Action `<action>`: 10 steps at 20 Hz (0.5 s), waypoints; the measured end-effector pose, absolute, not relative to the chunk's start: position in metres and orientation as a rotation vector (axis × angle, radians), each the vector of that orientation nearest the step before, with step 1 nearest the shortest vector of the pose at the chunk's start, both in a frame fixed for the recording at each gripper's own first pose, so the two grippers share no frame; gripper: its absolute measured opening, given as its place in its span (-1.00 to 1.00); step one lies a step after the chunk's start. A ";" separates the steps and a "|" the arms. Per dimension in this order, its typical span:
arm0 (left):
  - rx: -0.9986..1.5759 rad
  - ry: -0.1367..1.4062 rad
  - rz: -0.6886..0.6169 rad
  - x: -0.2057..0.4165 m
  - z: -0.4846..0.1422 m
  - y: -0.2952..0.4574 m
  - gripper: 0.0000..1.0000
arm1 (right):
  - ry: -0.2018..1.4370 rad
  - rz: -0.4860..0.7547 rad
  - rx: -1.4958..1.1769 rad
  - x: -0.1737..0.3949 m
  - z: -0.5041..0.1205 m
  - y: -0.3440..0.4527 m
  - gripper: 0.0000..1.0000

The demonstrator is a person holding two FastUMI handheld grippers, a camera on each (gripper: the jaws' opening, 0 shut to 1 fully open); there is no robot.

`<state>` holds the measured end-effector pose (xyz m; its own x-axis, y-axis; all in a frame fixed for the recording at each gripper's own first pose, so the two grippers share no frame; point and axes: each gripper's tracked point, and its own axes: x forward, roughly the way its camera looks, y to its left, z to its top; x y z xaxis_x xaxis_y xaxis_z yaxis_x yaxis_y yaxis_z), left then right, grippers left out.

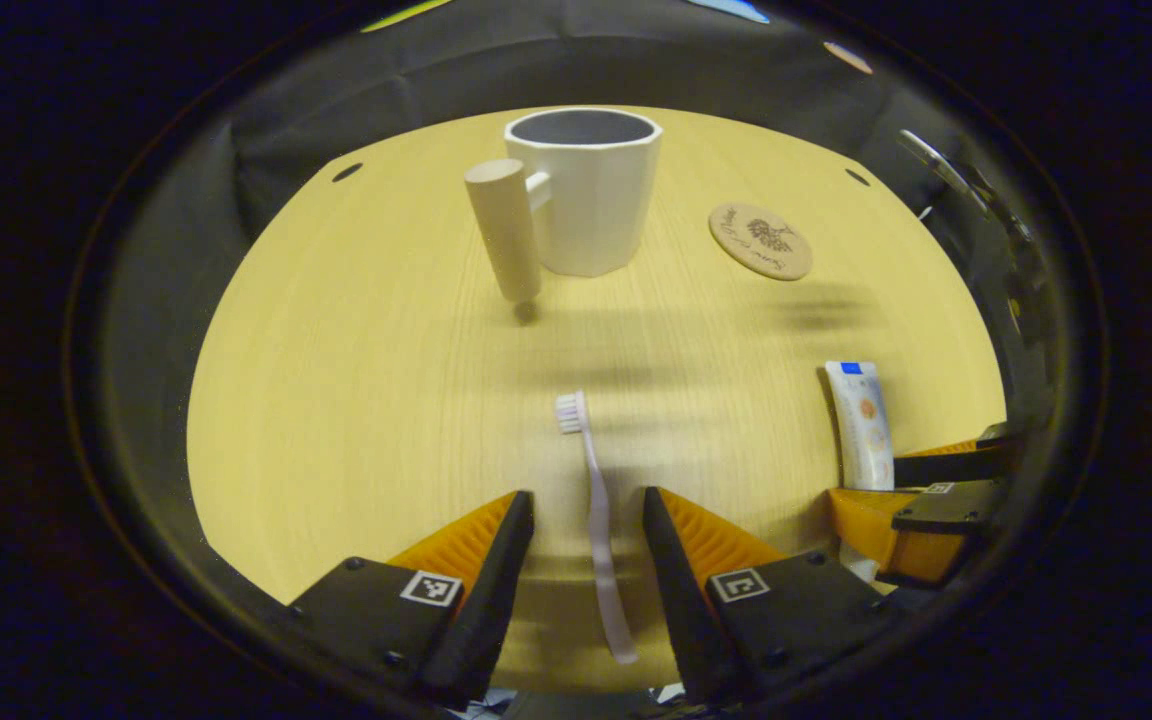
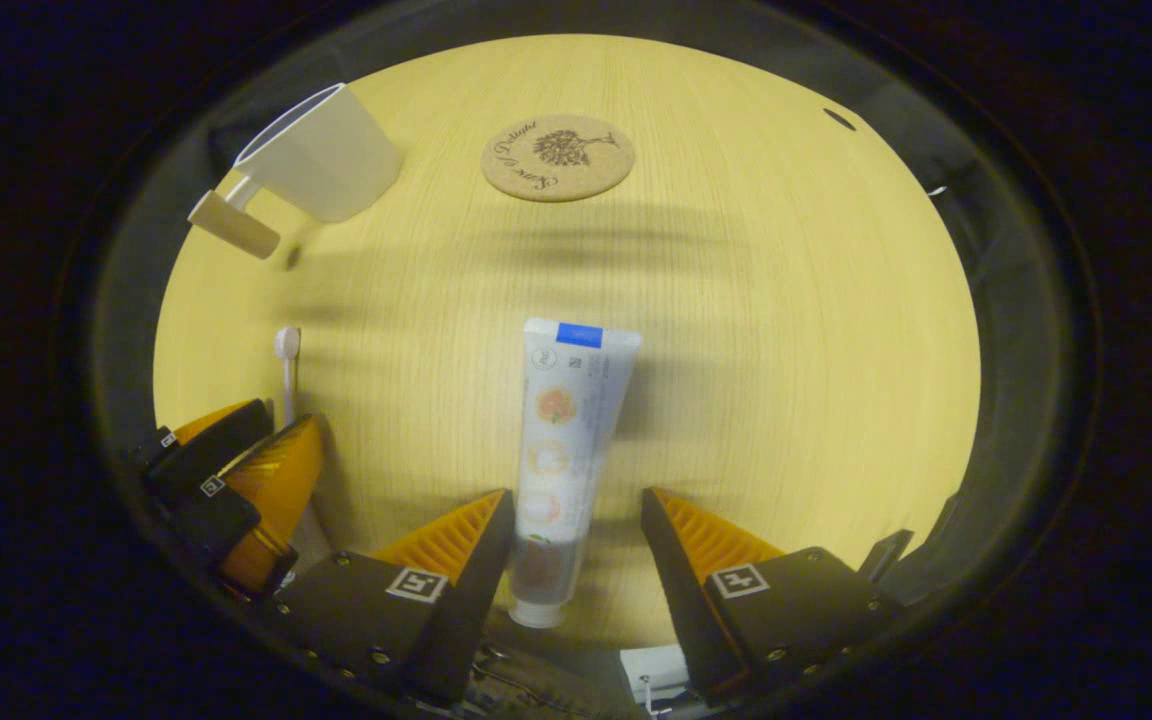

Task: Put the toothbrush and toothpaste on the desktop into the cup, then pick up the cup and place it on the coaster on the desktop.

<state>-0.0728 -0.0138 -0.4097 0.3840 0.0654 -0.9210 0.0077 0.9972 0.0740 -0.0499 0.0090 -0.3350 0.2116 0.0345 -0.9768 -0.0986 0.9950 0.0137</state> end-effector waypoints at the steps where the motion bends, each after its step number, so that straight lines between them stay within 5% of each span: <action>1: 0.078 1.173 0.027 -0.070 -0.409 -0.016 0.29 | 1.363 0.096 -0.057 -0.051 -0.337 0.008 0.46; 2: 0.074 1.177 0.019 -0.071 -0.409 -0.020 0.07 | 1.366 0.101 -0.063 -0.052 -0.334 0.007 0.41; 3: 0.082 1.177 0.019 -0.069 -0.409 -0.020 -0.40 | 1.348 0.070 -0.044 -0.047 -0.341 0.006 0.31; 4: 0.089 1.189 0.023 -0.071 -0.410 -0.020 -0.47 | 1.350 0.070 -0.043 -0.052 -0.336 0.005 -0.18; 5: 0.096 1.195 0.021 -0.070 -0.410 -0.020 -0.71 | 1.341 0.063 -0.028 -0.050 -0.343 0.005 -0.20; 6: 0.094 1.201 0.030 -0.068 -0.408 -0.020 -0.72 | 1.334 0.075 -0.032 -0.052 -0.335 0.005 -0.47; 7: 0.083 1.201 0.039 -0.068 -0.410 -0.020 -0.73 | 1.313 0.064 -0.010 -0.057 -0.328 0.004 -0.46; 8: 0.075 1.196 0.040 -0.068 -0.408 -0.020 -0.74 | 1.303 0.072 -0.003 -0.052 -0.333 0.005 -0.71; 10: 0.066 1.191 0.031 -0.067 -0.409 -0.020 -0.85 | 1.280 0.072 0.052 -0.052 -0.329 0.008 -0.87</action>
